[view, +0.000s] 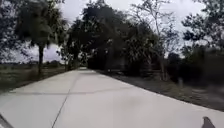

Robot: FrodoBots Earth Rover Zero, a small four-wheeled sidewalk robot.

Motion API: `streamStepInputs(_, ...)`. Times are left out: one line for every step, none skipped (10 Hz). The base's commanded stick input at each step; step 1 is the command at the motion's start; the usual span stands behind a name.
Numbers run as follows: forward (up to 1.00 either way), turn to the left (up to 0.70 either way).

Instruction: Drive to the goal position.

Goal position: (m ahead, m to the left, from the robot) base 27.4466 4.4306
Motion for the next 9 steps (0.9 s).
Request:
streamStepInputs(0.70,0.35)
streamStepInputs(0.70,0.35)
streamStepInputs(0.70,0.35)
streamStepInputs(0.70,0.35)
streamStepInputs(0.70,0.02)
streamStepInputs(0.70,0.00)
streamStepInputs(0.70,0.00)
streamStepInputs(0.70,0.00)
streamStepInputs(0.70,0.00)
